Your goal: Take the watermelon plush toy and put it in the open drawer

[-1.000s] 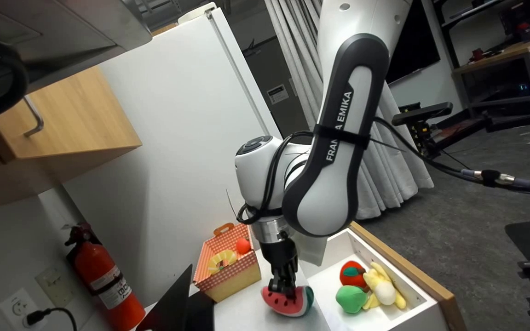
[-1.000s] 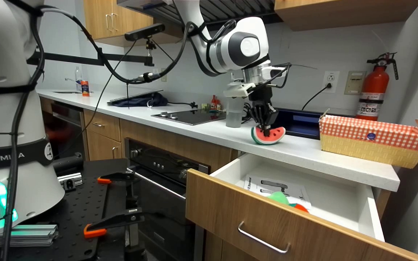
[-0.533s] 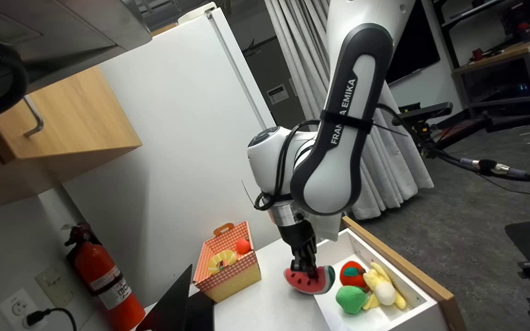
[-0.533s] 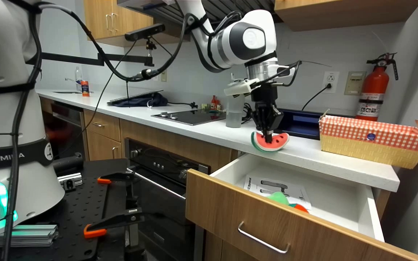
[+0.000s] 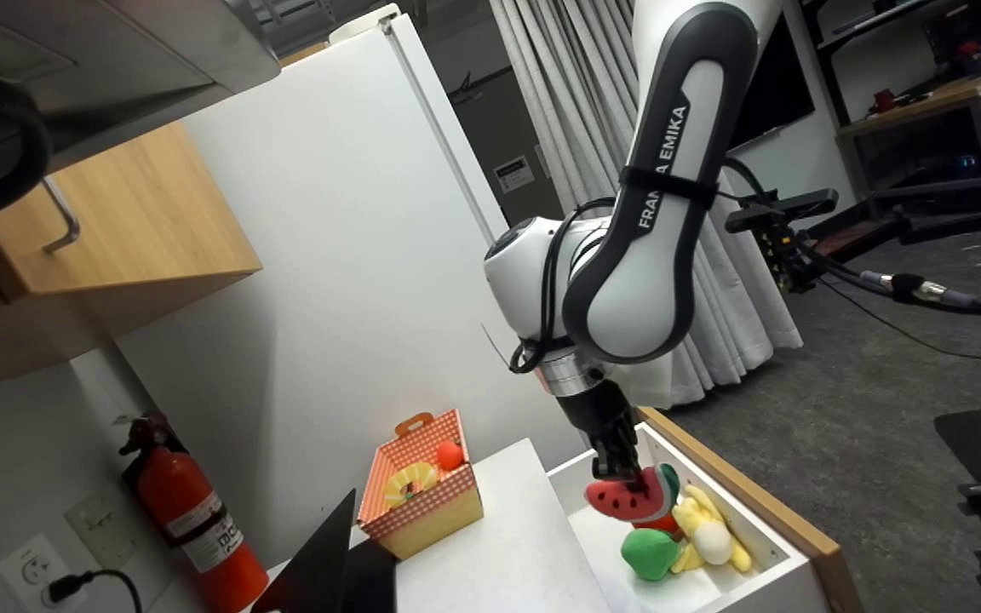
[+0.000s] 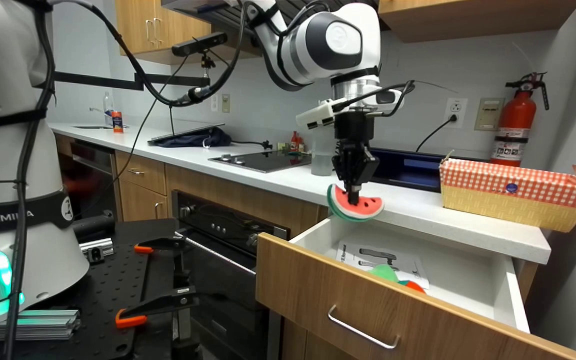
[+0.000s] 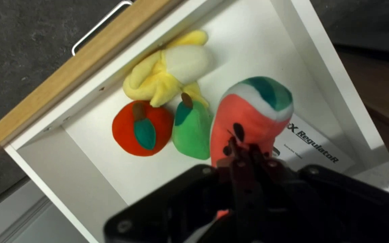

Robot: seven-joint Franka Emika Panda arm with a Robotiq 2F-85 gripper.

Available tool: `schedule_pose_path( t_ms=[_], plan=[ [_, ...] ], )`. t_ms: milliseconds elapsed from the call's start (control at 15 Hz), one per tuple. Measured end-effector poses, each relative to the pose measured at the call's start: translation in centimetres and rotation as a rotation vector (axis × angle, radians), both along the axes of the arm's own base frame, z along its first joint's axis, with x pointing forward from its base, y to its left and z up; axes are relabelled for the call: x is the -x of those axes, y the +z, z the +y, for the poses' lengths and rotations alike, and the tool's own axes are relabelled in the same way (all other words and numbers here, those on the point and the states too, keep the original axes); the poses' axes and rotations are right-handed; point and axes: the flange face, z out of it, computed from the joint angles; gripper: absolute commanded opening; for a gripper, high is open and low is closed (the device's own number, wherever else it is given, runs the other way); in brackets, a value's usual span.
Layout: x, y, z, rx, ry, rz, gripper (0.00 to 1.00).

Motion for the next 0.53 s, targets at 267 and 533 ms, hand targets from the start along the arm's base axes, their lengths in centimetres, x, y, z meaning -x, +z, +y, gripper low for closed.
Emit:
schedule_pose_path(
  t_ms=[267,533],
  plan=[
    [1.5,-0.2,0.1,0.002,-0.003,0.049,0.29],
    [1.9,-0.7,0.9,0.005,0.012,0.058,0.59]
  ],
)
